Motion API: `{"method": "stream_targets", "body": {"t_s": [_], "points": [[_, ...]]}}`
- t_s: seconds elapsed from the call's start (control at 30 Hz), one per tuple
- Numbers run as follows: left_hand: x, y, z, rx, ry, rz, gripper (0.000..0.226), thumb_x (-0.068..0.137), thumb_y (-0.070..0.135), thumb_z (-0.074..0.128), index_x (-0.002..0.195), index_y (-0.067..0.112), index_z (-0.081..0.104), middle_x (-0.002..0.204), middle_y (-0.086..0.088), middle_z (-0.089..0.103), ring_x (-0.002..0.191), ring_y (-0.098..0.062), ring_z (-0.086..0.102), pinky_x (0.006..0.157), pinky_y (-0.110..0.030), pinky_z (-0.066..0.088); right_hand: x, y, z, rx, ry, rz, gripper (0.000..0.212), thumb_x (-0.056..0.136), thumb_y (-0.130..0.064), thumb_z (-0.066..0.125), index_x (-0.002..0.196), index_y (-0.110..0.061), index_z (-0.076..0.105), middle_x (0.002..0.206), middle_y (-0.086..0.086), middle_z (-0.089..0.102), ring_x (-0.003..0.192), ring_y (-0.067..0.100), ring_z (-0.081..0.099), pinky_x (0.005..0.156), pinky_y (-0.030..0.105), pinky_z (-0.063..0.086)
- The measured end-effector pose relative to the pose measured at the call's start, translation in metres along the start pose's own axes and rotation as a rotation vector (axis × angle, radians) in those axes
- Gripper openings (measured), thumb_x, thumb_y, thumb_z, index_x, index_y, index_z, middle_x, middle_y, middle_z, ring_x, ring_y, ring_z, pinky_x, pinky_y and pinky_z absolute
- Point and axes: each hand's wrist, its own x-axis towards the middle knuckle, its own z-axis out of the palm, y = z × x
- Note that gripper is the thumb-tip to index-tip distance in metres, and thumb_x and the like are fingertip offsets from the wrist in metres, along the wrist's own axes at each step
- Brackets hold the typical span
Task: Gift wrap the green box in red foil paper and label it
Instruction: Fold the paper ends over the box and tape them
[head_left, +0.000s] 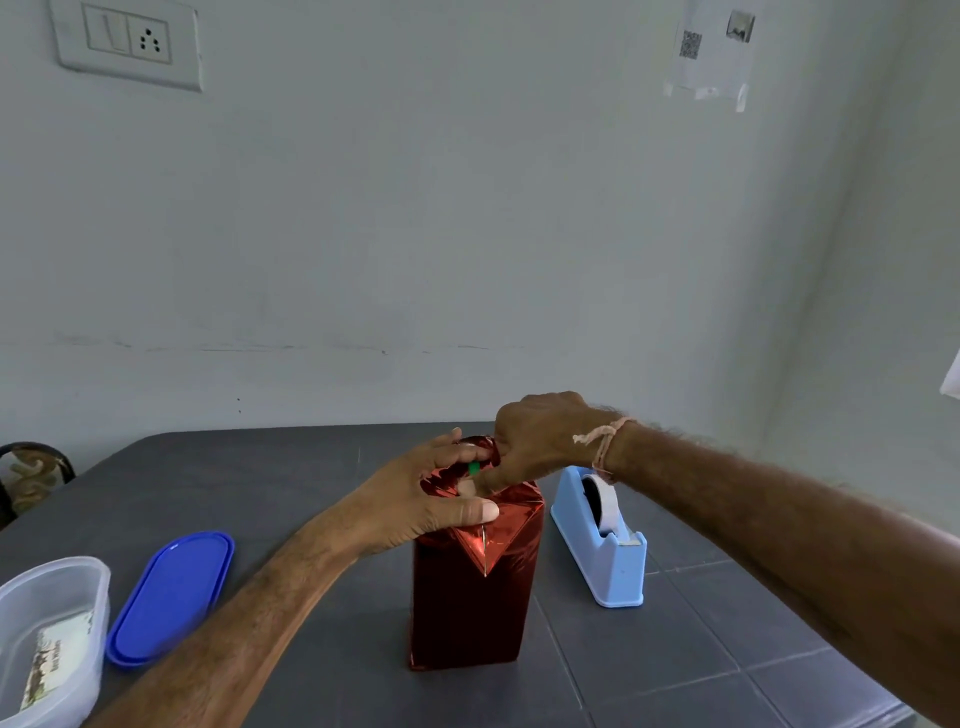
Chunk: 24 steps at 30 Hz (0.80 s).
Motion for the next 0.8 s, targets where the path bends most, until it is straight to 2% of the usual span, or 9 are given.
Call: {"method": "stream_targets", "body": {"t_s": [0.1, 0.17, 0.23, 0.33, 0.43, 0.57, 0.73, 0.8], "points": [[0.0, 0.003, 0.0, -0.004, -0.003, -0.011, 0.072, 0.075, 0.049, 0.081, 0.141, 0.047, 0.052, 0.164, 0.024, 0.019, 0.148, -0.002, 0.022, 0.117, -0.034, 0.019, 0.007, 0.012, 0.021, 0.112, 0.026, 0.111, 0.067, 0.072, -0.086, 0.061, 0.067, -0.02, 0.049, 0.064, -0.005, 0.05, 0.062, 0.014, 0.047, 0.06, 0.029, 0.033], [-0.001, 0.004, 0.0, -0.02, -0.006, -0.009, 0.067, 0.077, 0.046, 0.082, 0.138, 0.049, 0.053, 0.163, 0.025, 0.019, 0.141, 0.002, 0.024, 0.113, -0.031, 0.02, 0.003, 0.014, 0.022, 0.161, 0.045, 0.091, 0.065, 0.072, -0.084, 0.063, 0.07, -0.021, 0.048, 0.067, -0.006, 0.05, 0.065, 0.015, 0.048, 0.062, 0.029, 0.034], [-0.001, 0.004, 0.0, -0.026, -0.001, -0.008, 0.063, 0.078, 0.043, 0.082, 0.134, 0.051, 0.054, 0.162, 0.026, 0.021, 0.136, 0.004, 0.024, 0.109, -0.028, 0.02, -0.002, 0.018, 0.024, 0.195, 0.064, 0.081, 0.061, 0.074, -0.08, 0.065, 0.076, -0.022, 0.049, 0.075, -0.006, 0.053, 0.073, 0.016, 0.052, 0.067, 0.031, 0.037], [0.0, 0.002, 0.0, -0.012, 0.006, -0.015, 0.069, 0.075, 0.047, 0.083, 0.137, 0.049, 0.053, 0.162, 0.026, 0.021, 0.142, 0.001, 0.024, 0.112, -0.029, 0.022, -0.005, 0.025, 0.026, 0.229, 0.105, 0.1, 0.057, 0.076, -0.075, 0.069, 0.095, -0.023, 0.054, 0.086, -0.008, 0.056, 0.087, 0.018, 0.056, 0.075, 0.033, 0.04], [0.001, -0.001, -0.001, -0.002, 0.005, -0.009, 0.074, 0.074, 0.051, 0.083, 0.141, 0.048, 0.052, 0.163, 0.027, 0.021, 0.147, -0.002, 0.024, 0.113, -0.03, 0.023, -0.007, 0.02, 0.03, 0.331, 0.192, 0.102, 0.065, 0.073, -0.078, 0.069, 0.105, -0.024, 0.053, 0.087, -0.012, 0.055, 0.087, 0.014, 0.056, 0.072, 0.032, 0.04], [-0.001, -0.001, -0.001, -0.03, -0.003, -0.005, 0.07, 0.074, 0.051, 0.083, 0.136, 0.053, 0.051, 0.162, 0.029, 0.02, 0.148, -0.003, 0.023, 0.12, -0.036, 0.024, -0.001, 0.005, 0.044, 0.387, 0.219, 0.119, 0.074, 0.067, -0.084, 0.068, 0.106, -0.025, 0.048, 0.098, -0.007, 0.058, 0.089, 0.015, 0.058, 0.073, 0.034, 0.043], [-0.002, 0.0, 0.0, -0.013, 0.002, -0.016, 0.066, 0.077, 0.049, 0.082, 0.133, 0.057, 0.048, 0.163, 0.029, 0.018, 0.148, -0.003, 0.022, 0.12, -0.038, 0.022, -0.002, 0.007, 0.052, 0.455, 0.303, 0.196, 0.072, 0.069, -0.08, 0.07, 0.11, -0.026, 0.046, 0.104, -0.005, 0.056, 0.087, 0.014, 0.058, 0.067, 0.03, 0.038], [-0.002, 0.0, 0.0, -0.011, 0.002, -0.012, 0.072, 0.077, 0.05, 0.082, 0.14, 0.052, 0.048, 0.163, 0.029, 0.017, 0.149, -0.004, 0.021, 0.119, -0.037, 0.022, -0.005, 0.005, 0.057, 0.516, 0.315, 0.183, 0.07, 0.071, -0.078, 0.07, 0.113, -0.027, 0.046, 0.105, -0.006, 0.056, 0.088, 0.011, 0.058, 0.068, 0.029, 0.042]]}}
